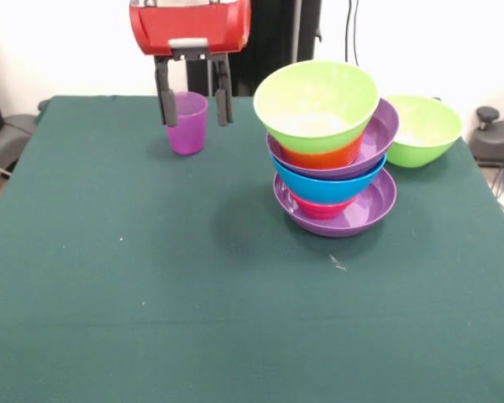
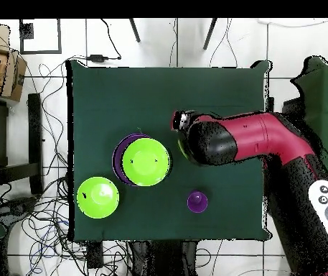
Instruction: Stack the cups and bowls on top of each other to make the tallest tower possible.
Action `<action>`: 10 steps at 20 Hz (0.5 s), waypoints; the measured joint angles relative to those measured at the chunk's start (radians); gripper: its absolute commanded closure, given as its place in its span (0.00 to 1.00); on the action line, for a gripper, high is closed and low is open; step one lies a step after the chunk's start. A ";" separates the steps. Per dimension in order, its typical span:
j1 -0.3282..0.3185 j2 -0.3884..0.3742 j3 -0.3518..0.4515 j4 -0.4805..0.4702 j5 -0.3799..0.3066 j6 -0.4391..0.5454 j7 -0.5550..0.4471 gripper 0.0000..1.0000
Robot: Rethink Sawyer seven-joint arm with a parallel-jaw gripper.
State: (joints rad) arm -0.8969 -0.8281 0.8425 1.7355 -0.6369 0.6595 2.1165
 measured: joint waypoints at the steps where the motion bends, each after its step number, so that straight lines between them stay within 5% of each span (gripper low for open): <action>1: 0.001 -0.001 -0.009 0.007 0.004 -0.005 0.000 0.00; 10: 0.006 -0.077 -0.085 0.138 0.095 -0.020 0.000 0.00</action>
State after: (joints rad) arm -0.8906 -0.9050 0.7570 1.8736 -0.5423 0.6395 2.1165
